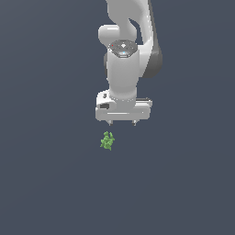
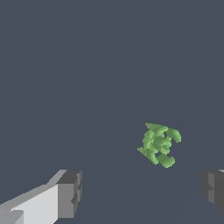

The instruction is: Pick up the object and move it to a goal position.

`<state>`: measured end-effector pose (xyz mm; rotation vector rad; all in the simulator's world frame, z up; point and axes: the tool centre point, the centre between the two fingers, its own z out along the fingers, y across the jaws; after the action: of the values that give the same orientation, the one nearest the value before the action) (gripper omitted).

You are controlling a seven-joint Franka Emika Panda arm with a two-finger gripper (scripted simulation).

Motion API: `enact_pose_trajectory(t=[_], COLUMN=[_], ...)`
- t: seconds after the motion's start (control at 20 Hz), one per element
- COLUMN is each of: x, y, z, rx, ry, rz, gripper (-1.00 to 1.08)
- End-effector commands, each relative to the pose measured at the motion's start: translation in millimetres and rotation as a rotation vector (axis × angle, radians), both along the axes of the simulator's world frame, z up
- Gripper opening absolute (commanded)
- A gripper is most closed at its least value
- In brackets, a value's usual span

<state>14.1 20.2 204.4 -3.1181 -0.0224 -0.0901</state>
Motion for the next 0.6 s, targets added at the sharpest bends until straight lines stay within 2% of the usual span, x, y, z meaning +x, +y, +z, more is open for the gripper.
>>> enact_pose_trajectory(t=[0.0,0.55], x=[0,-4], y=[-5,-57], z=[-7,-83], rx=[0.001,-0.007], ry=[0.005,0.048], rz=[-0.022,-0.248], gripper=[1.00,1.00])
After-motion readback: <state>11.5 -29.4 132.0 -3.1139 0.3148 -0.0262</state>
